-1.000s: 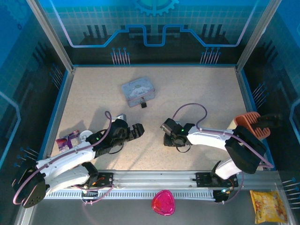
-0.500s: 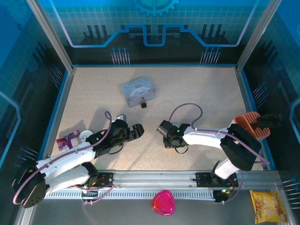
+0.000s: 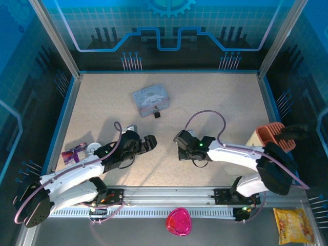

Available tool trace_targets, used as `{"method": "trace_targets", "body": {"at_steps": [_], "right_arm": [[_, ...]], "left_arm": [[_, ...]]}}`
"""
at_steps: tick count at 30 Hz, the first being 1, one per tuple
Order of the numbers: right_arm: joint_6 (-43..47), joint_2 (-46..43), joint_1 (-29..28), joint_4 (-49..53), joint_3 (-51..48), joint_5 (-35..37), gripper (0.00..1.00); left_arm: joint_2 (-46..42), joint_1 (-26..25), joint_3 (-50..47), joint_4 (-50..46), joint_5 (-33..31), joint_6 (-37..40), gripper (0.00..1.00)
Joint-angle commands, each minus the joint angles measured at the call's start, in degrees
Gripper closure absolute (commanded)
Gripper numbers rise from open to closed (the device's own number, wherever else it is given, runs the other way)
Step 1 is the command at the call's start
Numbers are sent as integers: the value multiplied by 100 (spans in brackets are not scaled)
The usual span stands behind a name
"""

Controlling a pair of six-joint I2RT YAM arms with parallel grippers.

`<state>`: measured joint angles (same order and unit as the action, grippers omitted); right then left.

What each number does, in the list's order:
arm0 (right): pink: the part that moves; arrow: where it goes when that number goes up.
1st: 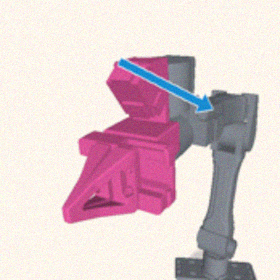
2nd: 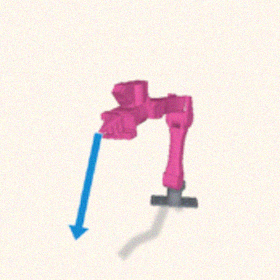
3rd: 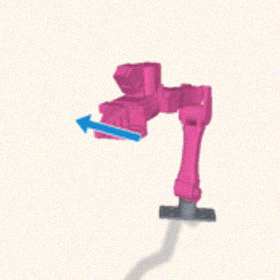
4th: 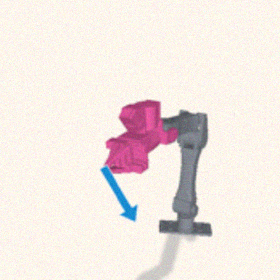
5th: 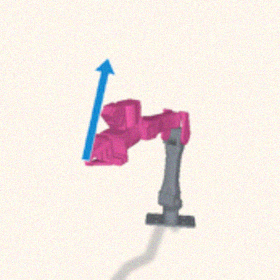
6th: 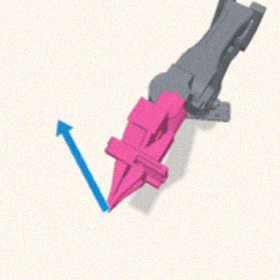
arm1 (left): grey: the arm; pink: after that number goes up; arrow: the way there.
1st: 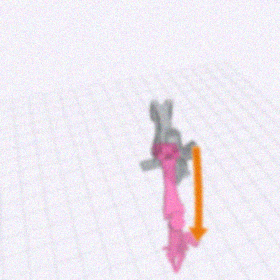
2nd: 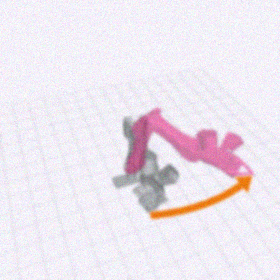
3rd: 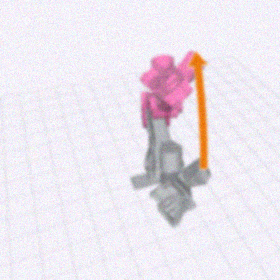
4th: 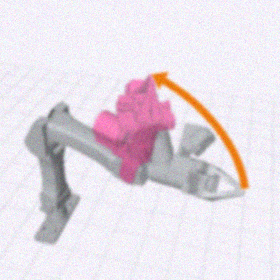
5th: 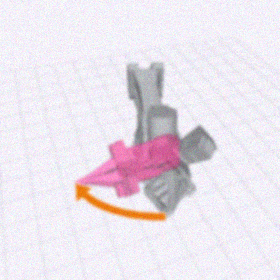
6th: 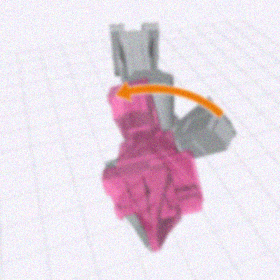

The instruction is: Unlock a padlock with a key

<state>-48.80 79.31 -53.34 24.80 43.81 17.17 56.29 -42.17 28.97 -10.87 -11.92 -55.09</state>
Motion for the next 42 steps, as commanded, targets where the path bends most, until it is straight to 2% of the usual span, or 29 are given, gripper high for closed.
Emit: {"method": "trace_targets", "body": {"at_steps": [1, 10, 13, 17, 21, 24, 28, 31, 34, 36, 39, 42], "right_arm": [[601, -523, -78, -607, -251, 30, 100], [1633, -1941, -155, -2907, -1199, -415, 100], [1982, -2153, -212, -3358, -1343, -523, 100], [1778, -2152, -187, -3167, -1193, -248, 100], [1428, -2155, -183, -2917, -888, -310, 100], [1203, -2215, -179, -2757, -675, -387, 100], [1036, -2313, -185, -2247, -241, -293, 100], [924, -2350, -176, -1828, 107, -194, 100], [794, -2324, -173, -1489, 412, -195, 100], [664, -2331, -185, -1364, 543, -200, 100], [469, -2375, -186, -1293, 604, -203, 100], [316, -2357, -184, -1198, 627, -265, 100]], "left_arm": [[97, 56, 161, -134, 140, -221, 1], [451, 73, 614, 58, 820, -578, 2], [530, 72, 645, 208, 1001, -747, 4], [583, 76, 559, 668, 1117, -572, 10], [450, 68, 346, 1150, 828, 429, 14], [268, 65, -166, 2360, 907, 1487, 17], [162, 17, -726, 3934, 1186, 2867, 25], [305, -49, -892, 4771, 1343, 3741, 28], [682, -136, -901, 5564, 1861, 4488, 36], [928, -170, -911, 6108, 2215, 4887, 40], [1176, -180, -903, 6620, 2188, 5140, 41], [1362, -185, -715, 6660, 2448, 5391, 47]]}}
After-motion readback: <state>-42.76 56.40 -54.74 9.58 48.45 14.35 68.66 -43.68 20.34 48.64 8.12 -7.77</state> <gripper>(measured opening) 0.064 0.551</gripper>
